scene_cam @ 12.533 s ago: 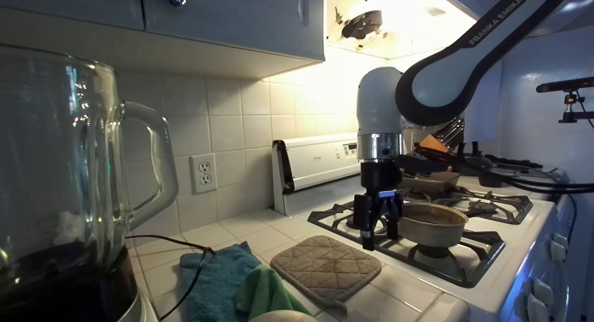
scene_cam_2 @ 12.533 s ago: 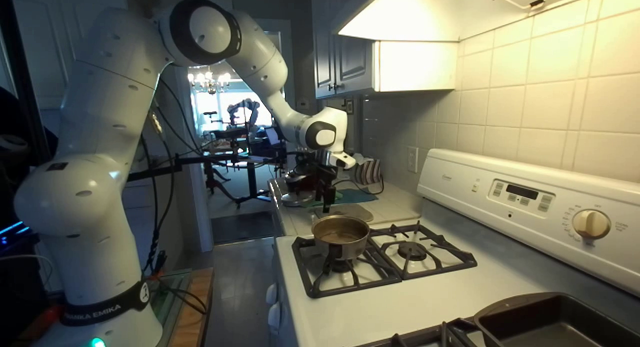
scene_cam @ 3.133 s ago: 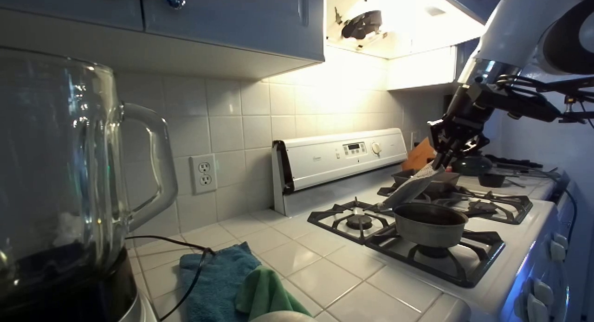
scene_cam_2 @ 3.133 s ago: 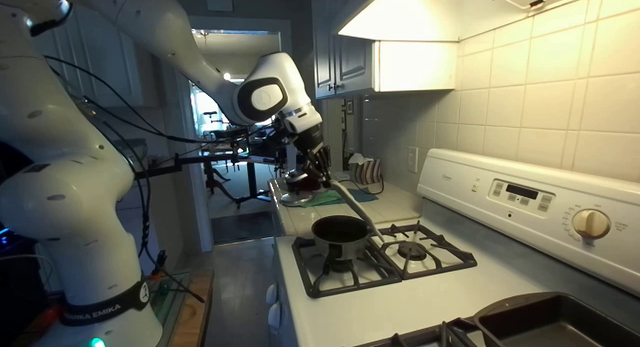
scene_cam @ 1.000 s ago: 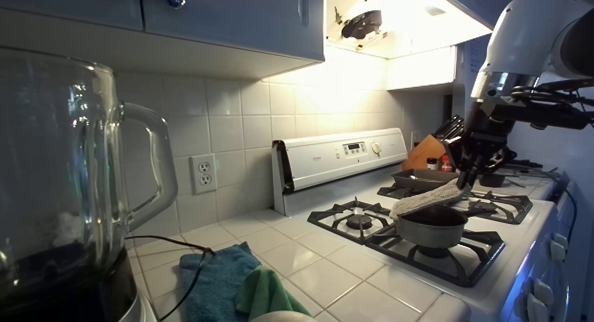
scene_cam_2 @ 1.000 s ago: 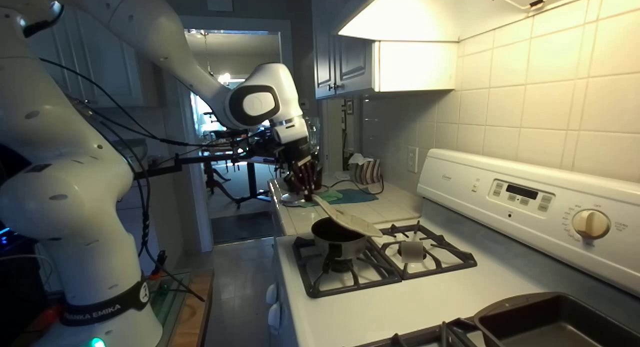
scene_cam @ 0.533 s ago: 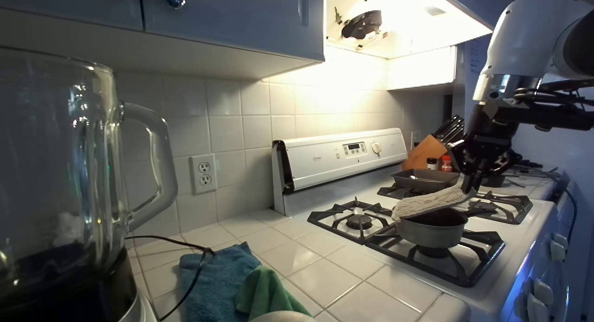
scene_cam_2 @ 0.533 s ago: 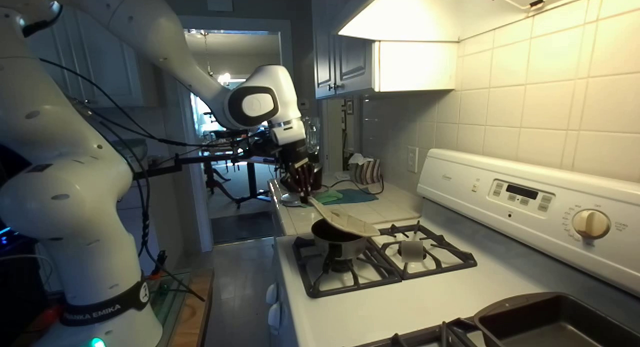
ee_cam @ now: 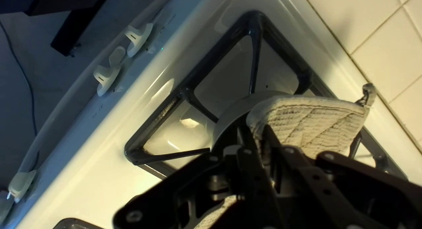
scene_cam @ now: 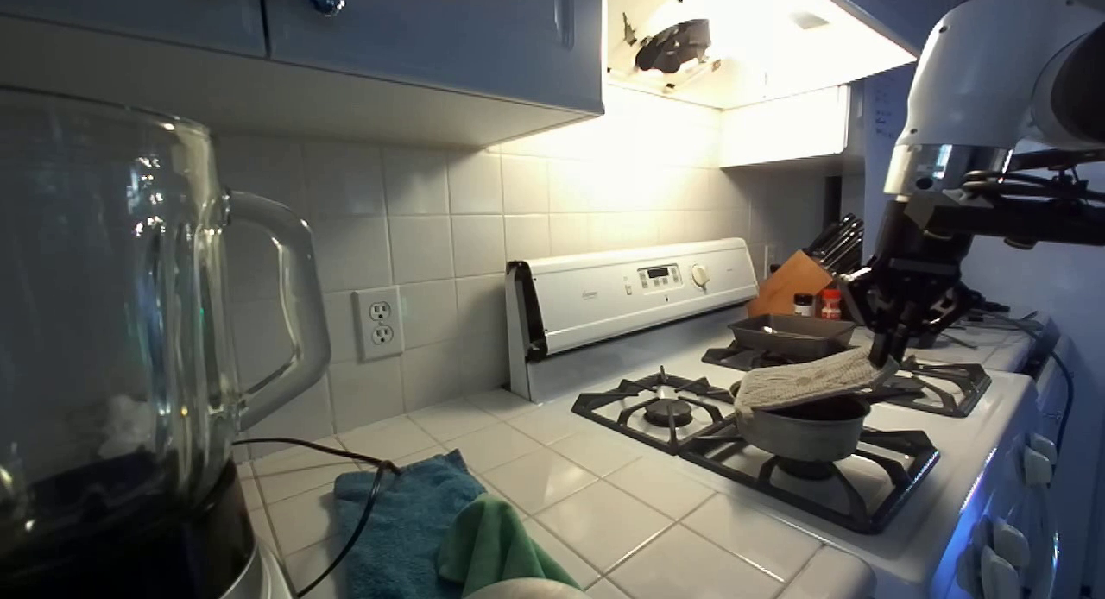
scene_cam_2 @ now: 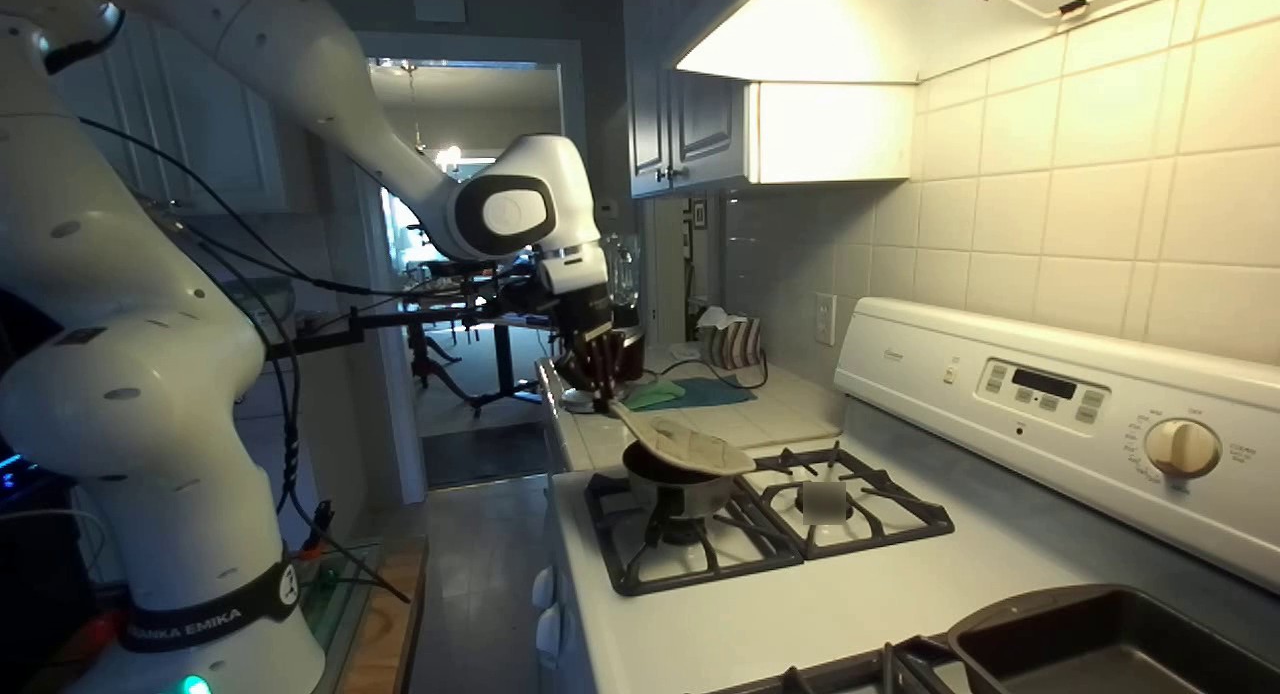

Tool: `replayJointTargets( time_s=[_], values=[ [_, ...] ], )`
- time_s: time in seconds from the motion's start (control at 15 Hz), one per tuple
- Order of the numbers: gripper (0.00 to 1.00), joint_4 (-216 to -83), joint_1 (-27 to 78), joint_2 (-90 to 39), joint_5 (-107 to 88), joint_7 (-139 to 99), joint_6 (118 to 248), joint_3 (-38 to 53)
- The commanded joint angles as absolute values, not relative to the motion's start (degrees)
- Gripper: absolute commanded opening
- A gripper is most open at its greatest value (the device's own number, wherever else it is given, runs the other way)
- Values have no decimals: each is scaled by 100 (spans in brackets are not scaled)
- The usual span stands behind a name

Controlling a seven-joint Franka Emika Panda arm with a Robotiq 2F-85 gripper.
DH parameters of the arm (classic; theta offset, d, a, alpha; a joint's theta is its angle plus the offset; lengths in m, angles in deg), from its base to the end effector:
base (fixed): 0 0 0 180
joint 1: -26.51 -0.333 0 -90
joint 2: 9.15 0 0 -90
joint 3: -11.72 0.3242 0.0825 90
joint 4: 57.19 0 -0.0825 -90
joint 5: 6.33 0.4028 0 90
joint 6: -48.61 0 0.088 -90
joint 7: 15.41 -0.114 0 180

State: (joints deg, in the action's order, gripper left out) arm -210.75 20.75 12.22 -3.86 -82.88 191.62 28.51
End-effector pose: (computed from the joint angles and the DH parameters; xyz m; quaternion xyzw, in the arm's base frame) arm 0.3908 0.1559 0.3539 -0.9117 0.3995 -0.0893 0.0343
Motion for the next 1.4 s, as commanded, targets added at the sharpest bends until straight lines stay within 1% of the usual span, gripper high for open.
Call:
replayJointTargets(
  time_s=[0.0, 1.33],
  values=[
    [3, -21138, 1994, 1298, -243, -8333, 19091, 2831],
    [3, -21021, 1967, 949, -228, -8209, 19114, 2764]
  ],
)
